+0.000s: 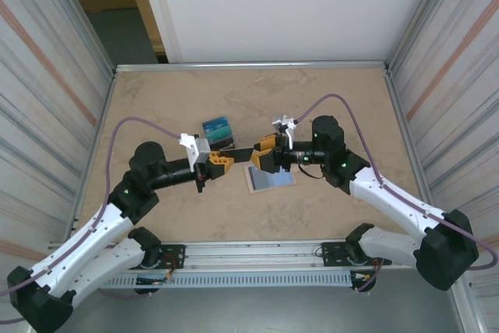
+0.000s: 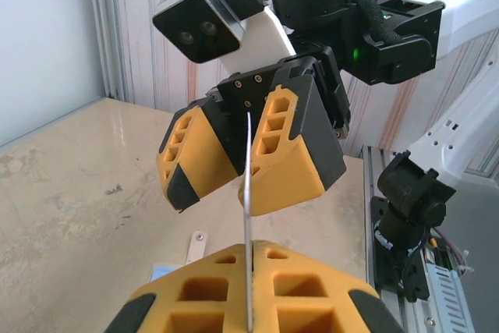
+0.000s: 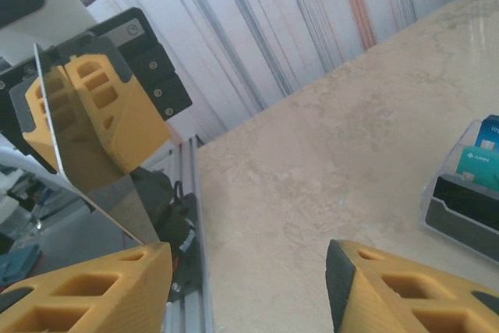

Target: Take the credit cards out of the card holder

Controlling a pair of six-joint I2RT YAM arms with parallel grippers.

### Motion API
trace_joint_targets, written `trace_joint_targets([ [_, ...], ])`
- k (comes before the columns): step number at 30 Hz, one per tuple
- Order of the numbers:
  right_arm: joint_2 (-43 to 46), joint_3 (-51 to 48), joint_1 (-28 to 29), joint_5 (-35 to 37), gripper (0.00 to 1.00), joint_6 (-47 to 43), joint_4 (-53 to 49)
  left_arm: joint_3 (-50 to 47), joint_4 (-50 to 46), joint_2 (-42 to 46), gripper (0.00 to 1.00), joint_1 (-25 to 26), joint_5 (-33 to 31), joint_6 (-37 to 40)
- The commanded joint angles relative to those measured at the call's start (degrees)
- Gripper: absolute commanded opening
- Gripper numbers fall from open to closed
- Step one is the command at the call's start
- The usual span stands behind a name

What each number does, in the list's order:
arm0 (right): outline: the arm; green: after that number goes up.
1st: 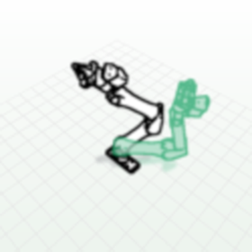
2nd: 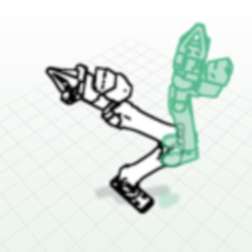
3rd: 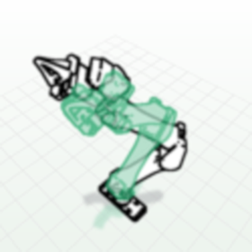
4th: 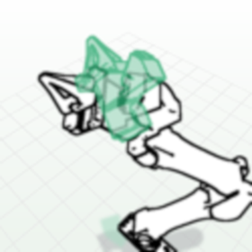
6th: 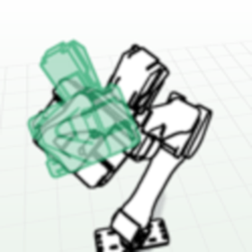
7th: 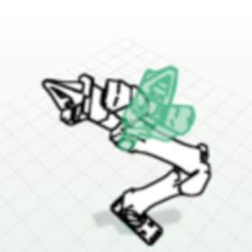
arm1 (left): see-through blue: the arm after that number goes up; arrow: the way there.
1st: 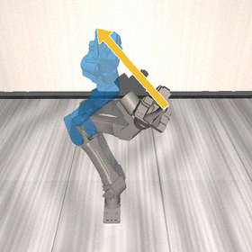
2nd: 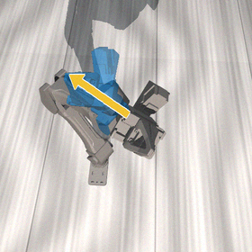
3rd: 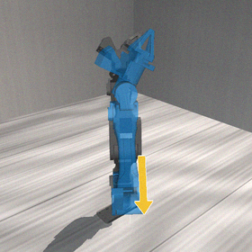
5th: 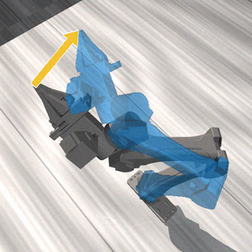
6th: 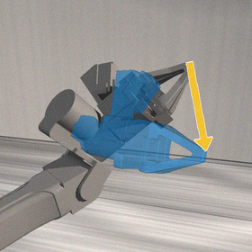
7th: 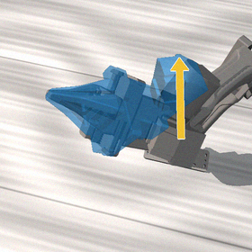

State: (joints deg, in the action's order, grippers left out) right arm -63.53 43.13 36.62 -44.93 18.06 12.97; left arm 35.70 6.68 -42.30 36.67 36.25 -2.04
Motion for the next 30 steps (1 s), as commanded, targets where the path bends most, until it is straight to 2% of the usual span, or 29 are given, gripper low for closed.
trace_joint_targets([
  [1, -0.48, 3.22, 1.78, -4.49, 0.53, 0.09, 2.81, -0.55, 5.36, -1.46, 0.00, 0.25, 2.56, -3.55],
  [19, 6.36, 1.17, 2.09, -1.97, 0.44, -2.42, -1.03, 0.24, 5.09, -2.20, 0.00, 0.25, 1.92, -3.84],
  [30, 6.46, 1.34, 2.95, -3.39, 0.40, -3.01, -2.14, 0.32, 5.23, -2.79, 0.00, 0.25, 2.16, -4.09],
])
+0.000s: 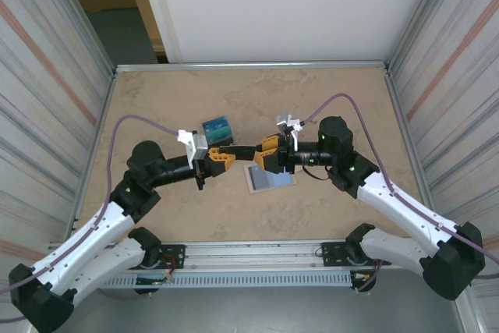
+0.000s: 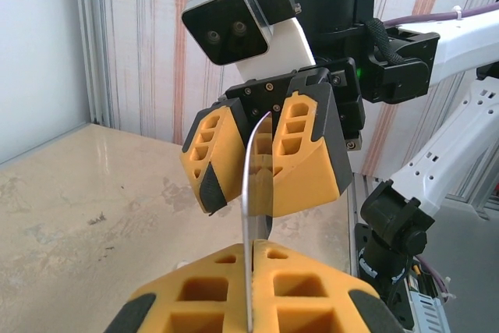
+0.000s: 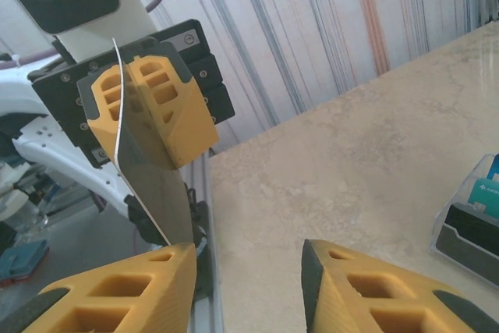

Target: Take the credit cards out of the card holder

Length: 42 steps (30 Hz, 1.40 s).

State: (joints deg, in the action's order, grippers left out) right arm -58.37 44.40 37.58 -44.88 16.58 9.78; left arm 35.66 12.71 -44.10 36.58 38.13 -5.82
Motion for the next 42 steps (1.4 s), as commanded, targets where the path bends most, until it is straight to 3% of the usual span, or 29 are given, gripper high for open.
trace_joint_targets([
  [1, 1.28, 0.00, 2.12, -3.40, 0.40, -1.59, 0.53, 0.42, -0.92, -0.89, 0.00, 0.34, 0.32, -0.22],
  [18, 7.79, -1.85, 2.19, 0.25, 0.40, -2.43, -1.37, 1.14, -0.96, -0.69, 0.00, 0.34, 2.32, -0.17],
  [27, 4.66, -1.29, 2.06, 1.86, 0.43, -2.10, 0.03, 1.11, 0.80, -1.40, 0.00, 0.34, 5.27, -1.59],
  [32, 0.69, -0.60, 2.28, -1.19, 0.42, 0.03, 4.54, 0.66, 2.69, -2.05, 0.00, 0.34, 5.64, -2.72],
  [37, -4.26, 1.45, 3.35, -5.08, 0.31, 1.27, 8.15, -0.13, 5.40, -3.25, 0.00, 0.34, 5.07, -4.38],
  [42, -5.99, 2.80, 3.69, -5.91, 0.10, 0.57, 7.54, -0.32, 5.89, -3.39, 0.00, 0.34, 4.95, -4.71],
])
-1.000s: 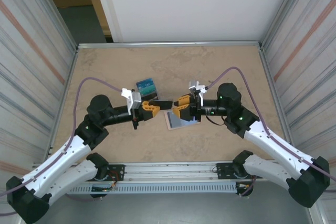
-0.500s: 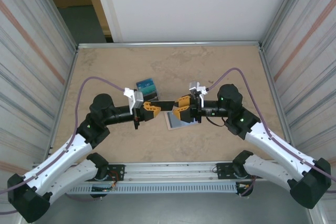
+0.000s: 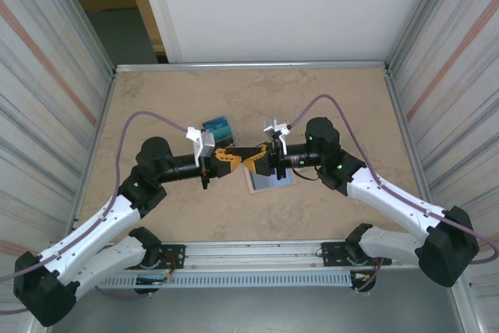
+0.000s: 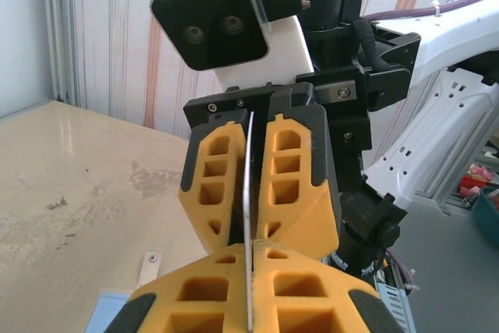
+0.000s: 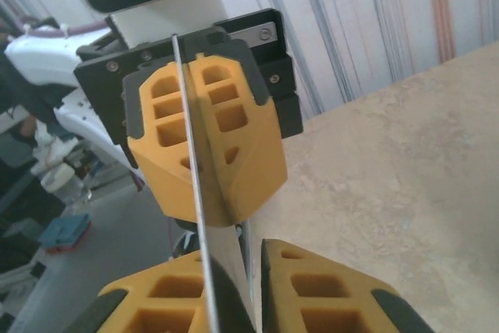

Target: Take the credit cards out of the card holder

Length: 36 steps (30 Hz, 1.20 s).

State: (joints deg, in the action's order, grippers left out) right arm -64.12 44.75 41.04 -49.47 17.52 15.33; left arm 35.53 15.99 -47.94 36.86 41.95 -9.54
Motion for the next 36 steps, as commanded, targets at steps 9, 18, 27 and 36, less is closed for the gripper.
trace_joint_targets([
  [9, 3.16, 2.58, 0.14, 2.73, 0.00, -4.47, -6.40, 2.10, -5.69, 2.87, 0.34, 0.05, -1.83, 3.28],
  [18, 3.83, 5.91, 0.23, 4.84, 0.00, -11.19, -20.75, 18.87, -31.86, -0.87, 0.67, 0.05, -3.81, 19.66],
  [27, 3.43, 7.45, 0.23, 3.47, 0.00, -13.52, -25.58, 38.94, -57.03, -16.85, 0.65, 0.05, -2.15, 30.98],
  [36, 3.64, 7.37, 0.18, 3.33, 0.00, -14.09, -27.20, 45.80, -63.52, -25.57, 0.51, 0.41, 3.42, 35.36],
])
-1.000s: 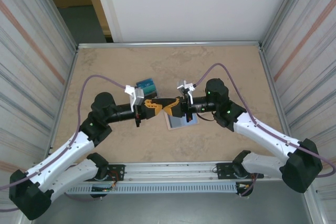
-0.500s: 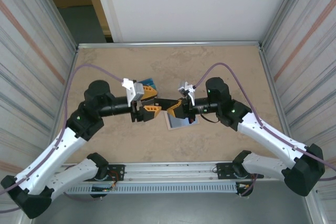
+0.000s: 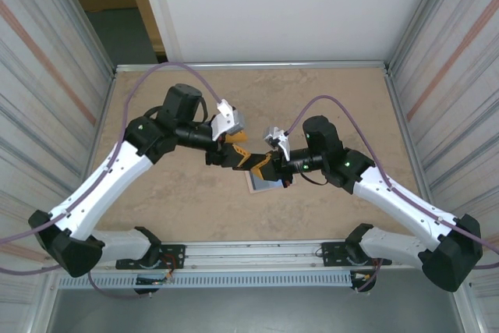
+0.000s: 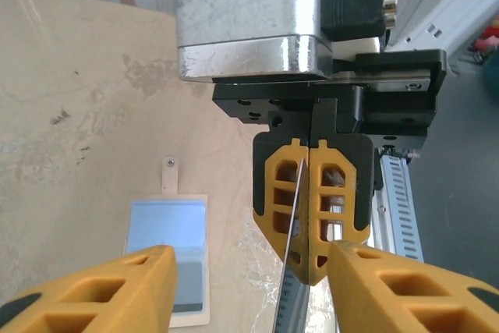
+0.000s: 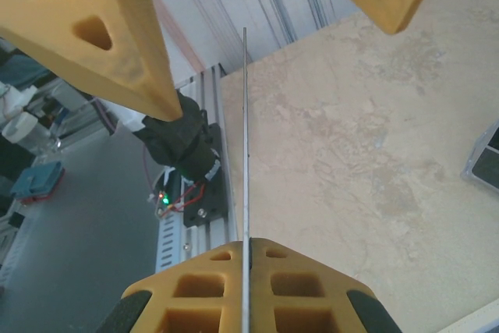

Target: Take the credit cards out of the card holder

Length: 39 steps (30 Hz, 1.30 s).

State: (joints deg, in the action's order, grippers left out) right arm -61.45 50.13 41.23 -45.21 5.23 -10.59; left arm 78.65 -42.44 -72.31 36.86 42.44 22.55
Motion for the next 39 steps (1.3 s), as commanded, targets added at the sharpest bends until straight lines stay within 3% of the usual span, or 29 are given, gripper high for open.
trace_joint_targets([
  [1, 0.94, 1.99, 0.05, -0.95, 0.00, -1.89, -1.44, 3.11, -6.13, -2.02, 0.49, 0.81, 3.05, 3.98],
  [5, 0.83, 2.08, -0.06, -0.85, 0.00, -2.10, -1.71, 4.34, -9.16, -4.56, 0.36, 2.61, 2.95, 7.02],
  [9, 0.83, 2.04, -0.06, -0.59, 0.00, -2.19, -1.54, 5.27, -10.94, -6.32, 0.03, 3.05, 2.61, 8.07],
  [10, 0.94, 1.91, -0.02, -0.32, 0.00, -2.16, -1.47, 5.37, -11.00, -6.52, 0.00, 3.04, 2.40, 8.21],
  [14, 1.42, 1.64, -0.34, 1.16, 0.03, -2.40, -1.54, 4.69, -9.89, -6.32, 0.00, 2.91, 0.23, 8.52],
  [15, 1.69, 1.47, -0.40, 1.98, 0.17, -2.41, -1.67, 4.01, -8.88, -5.99, 0.00, 2.70, -0.79, 8.54],
  [18, 2.83, 0.79, -0.58, 5.03, 0.46, -2.35, -1.93, 0.12, -3.01, -4.28, 0.00, 0.67, -3.66, 8.40],
  [25, 6.62, -2.48, -1.51, 13.58, 0.66, -1.14, -1.59, -11.76, 14.39, -0.80, 0.00, -7.27, -8.77, 8.42],
  [26, 7.04, -2.94, -1.63, 14.56, 0.78, -0.63, -1.41, -13.66, 17.28, -0.61, 0.00, -8.16, -10.06, 9.07],
  [27, 7.45, -3.32, -1.75, 15.20, 0.99, -0.37, -1.36, -15.63, 20.14, -0.51, 0.00, -8.95, -11.09, 9.59],
  [34, 8.45, -4.06, -1.62, 24.64, 0.99, 3.61, -1.63, -20.65, 28.69, -5.07, 0.00, -14.23, -14.98, 14.06],
  [39, 8.72, -4.93, -1.46, 34.85, 0.99, 7.76, -1.36, -20.52, 31.09, -9.83, 0.00, -17.86, -12.58, 14.97],
])
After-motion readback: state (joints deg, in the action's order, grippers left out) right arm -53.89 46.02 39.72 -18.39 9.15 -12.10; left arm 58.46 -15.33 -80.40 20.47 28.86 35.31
